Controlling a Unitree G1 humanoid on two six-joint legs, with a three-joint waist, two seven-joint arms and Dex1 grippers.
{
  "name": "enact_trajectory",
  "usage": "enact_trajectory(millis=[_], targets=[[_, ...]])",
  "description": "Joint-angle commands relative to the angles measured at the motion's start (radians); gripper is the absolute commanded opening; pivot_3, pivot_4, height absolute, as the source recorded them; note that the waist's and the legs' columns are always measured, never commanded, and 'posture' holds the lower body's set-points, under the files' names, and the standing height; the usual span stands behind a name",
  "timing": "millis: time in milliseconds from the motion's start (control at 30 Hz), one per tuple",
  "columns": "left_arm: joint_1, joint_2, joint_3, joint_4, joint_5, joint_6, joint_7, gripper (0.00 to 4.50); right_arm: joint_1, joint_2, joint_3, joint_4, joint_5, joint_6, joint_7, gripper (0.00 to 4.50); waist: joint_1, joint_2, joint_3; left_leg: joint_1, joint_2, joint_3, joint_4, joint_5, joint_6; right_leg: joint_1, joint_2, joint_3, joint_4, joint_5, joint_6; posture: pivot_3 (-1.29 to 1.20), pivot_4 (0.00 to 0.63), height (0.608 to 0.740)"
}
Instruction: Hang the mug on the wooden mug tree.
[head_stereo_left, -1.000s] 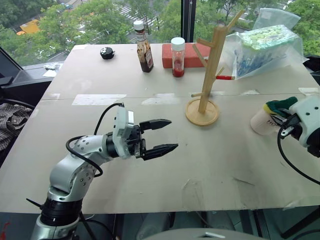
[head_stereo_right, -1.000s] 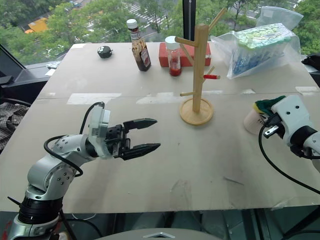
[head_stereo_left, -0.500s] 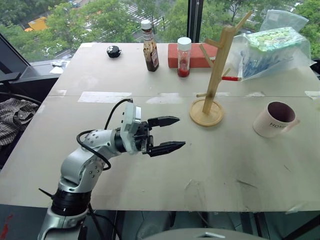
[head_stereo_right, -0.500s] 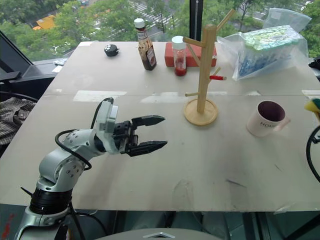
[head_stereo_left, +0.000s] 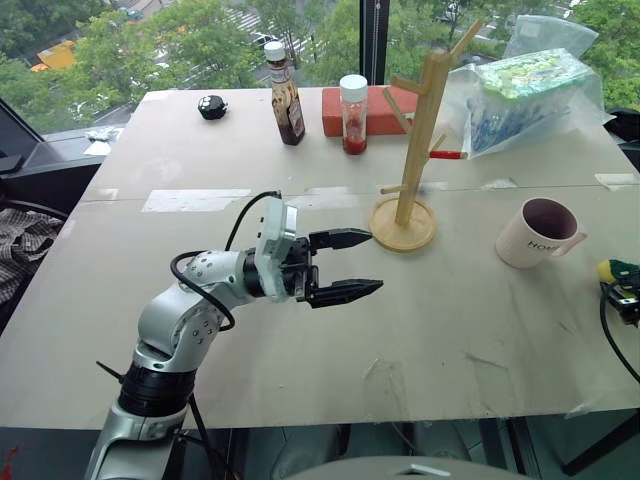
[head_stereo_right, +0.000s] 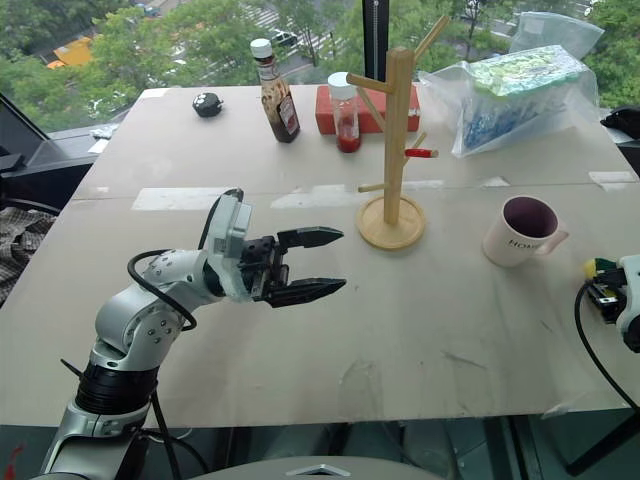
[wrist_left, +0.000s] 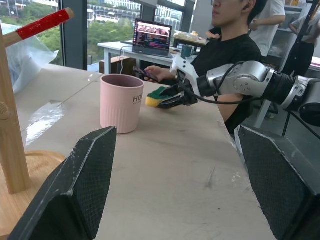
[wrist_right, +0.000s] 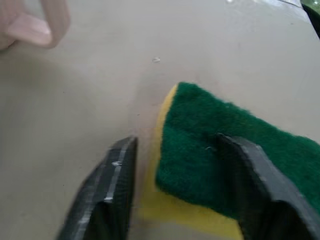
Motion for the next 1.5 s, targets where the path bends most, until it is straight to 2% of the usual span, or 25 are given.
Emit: enact_trajectory(millis=[33, 100, 167, 433, 900, 1333, 1367, 1433, 1500], targets=[[-0.013, 0.012, 0.024, -0.029, -0.009, 0.0, 0.006, 3.95, 0.045, -0.035, -0.189, -0.211, 0.144, 0.057, 0.081, 4.32, -0.001, 0.0, 0.0, 0.0, 0.0, 0.0, 0.0, 0.0, 0.0, 0.0, 0.0, 0.0, 0.0, 0.0, 0.0, 0.0, 0.15, 0.74], [-0.014, 0.013, 0.02, -0.031, -0.007, 0.002, 0.008, 3.95, 0.089, -0.029, -0.245, -0.318, 0.249, 0.119, 0.138, 4.32, -0.003, 0.0, 0.0, 0.0, 0.001, 0.001, 0.0, 0.0, 0.0, 0.0, 0.001, 0.001, 0.0, 0.0, 0.0, 0.0, 0.15, 0.74], [-0.022, 0.01, 0.014, -0.032, -0.008, 0.006, 0.01, 3.95, 0.107, -0.017, -0.235, -0.351, 0.283, 0.136, 0.153, 4.32, -0.003, -0.002, 0.0, 0.001, 0.002, 0.002, 0.0, 0.0, 0.0, 0.0, 0.002, 0.001, 0.0, 0.0, 0.0, 0.0, 0.15, 0.74], [-0.069, 0.036, 0.023, -0.01, 0.004, 0.013, -0.011, 3.95, -0.059, 0.054, -0.034, -0.165, 0.183, 0.052, 0.039, 4.32, -0.002, -0.003, 0.001, 0.003, 0.004, 0.004, 0.001, 0.0, 0.0, 0.0, 0.006, 0.005, 0.001, 0.006, -0.001, 0.0, 0.15, 0.74], [-0.054, 0.085, 0.036, -0.042, 0.003, 0.008, -0.022, 3.95, -0.226, 0.098, 0.079, 0.097, 0.117, -0.094, 0.014, 4.32, -0.004, -0.003, 0.001, 0.002, 0.005, 0.007, 0.0, 0.0, 0.0, -0.003, 0.007, 0.008, 0.0, 0.006, -0.001, 0.0, 0.15, 0.74], [0.055, 0.129, 0.084, -0.215, -0.042, 0.037, 0.049, 3.95, -0.379, 0.101, 0.141, 0.314, 0.092, -0.201, 0.035, 4.32, -0.007, -0.002, 0.001, 0.002, 0.006, 0.01, 0.0, 0.0, 0.0, -0.004, 0.007, 0.011, 0.0, 0.006, -0.001, 0.0, 0.15, 0.74], [0.059, 0.129, 0.085, -0.223, -0.045, 0.039, 0.056, 3.95, -0.391, 0.102, 0.148, 0.336, 0.088, -0.212, 0.036, 3.8, -0.007, -0.002, 0.001, 0.002, 0.006, 0.01, 0.0, 0.0, 0.0, -0.004, 0.007, 0.011, 0.0, 0.006, -0.001, 0.0, 0.15, 0.74], [0.068, 0.128, 0.09, -0.235, -0.053, 0.043, 0.067, 3.95, -0.409, 0.106, 0.16, 0.368, 0.094, -0.224, 0.054, 3.11, -0.007, -0.002, 0.001, 0.002, 0.006, 0.01, 0.0, 0.0, 0.0, -0.004, 0.008, 0.011, 0.0, 0.006, -0.001, 0.0, 0.15, 0.74], [0.079, 0.13, 0.095, -0.243, -0.058, 0.043, 0.072, 3.95, -0.418, 0.108, 0.172, 0.385, 0.096, -0.233, 0.069, 2.12, -0.007, -0.002, 0.001, 0.002, 0.006, 0.01, 0.0, 0.0, 0.0, -0.004, 0.008, 0.012, 0.0, 0.006, -0.001, 0.0, 0.15, 0.74]])
